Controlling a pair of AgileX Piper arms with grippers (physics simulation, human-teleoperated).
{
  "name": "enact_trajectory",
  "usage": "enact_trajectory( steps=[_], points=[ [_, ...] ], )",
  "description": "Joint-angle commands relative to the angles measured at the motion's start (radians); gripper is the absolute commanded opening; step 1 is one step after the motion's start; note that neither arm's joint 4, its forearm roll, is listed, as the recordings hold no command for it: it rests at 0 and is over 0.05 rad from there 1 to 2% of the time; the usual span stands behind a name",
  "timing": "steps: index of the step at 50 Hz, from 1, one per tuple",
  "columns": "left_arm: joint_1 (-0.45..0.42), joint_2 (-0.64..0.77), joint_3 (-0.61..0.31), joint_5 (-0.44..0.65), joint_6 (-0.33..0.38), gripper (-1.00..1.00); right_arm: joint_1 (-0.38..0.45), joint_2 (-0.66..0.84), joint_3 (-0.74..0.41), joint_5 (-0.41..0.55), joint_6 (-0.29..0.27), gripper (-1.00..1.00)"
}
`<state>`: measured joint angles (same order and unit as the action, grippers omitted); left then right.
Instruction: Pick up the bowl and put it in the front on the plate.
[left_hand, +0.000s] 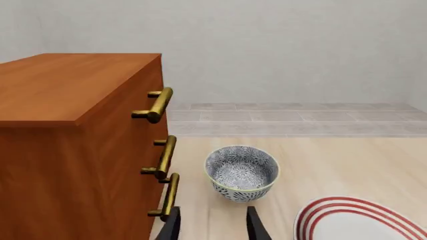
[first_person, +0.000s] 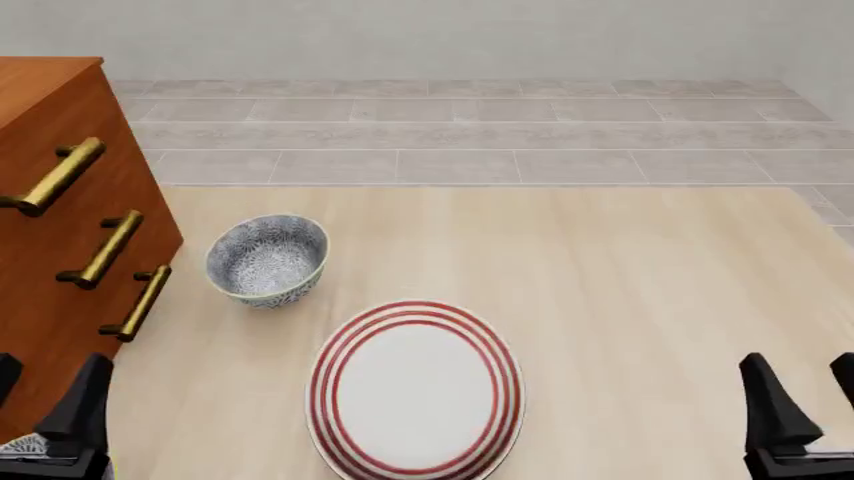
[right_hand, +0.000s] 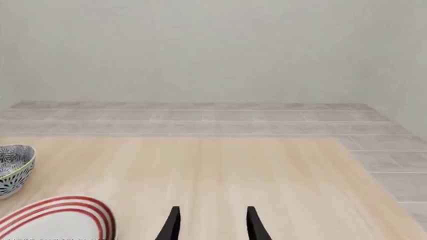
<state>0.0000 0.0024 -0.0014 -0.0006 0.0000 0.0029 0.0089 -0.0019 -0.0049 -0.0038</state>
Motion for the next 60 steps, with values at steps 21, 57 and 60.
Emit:
enact_trajectory(
  steps=[21, 57, 60],
  points=[
    [0.0, 0.005, -0.003, -0.001, 0.0, 1.0, 0.131, 0.402, -0.193, -0.163, -0.072, 1.0],
    [0.0, 0.005, -0.003, -0.001, 0.0, 1.0, 0.475, 1.039, -0.637, -0.143, -0.103, 1.0],
    [0.0, 0.005, -0.003, -0.001, 0.0, 1.0, 0.494, 1.079, -0.672, -0.132, -0.094, 1.0]
  ],
)
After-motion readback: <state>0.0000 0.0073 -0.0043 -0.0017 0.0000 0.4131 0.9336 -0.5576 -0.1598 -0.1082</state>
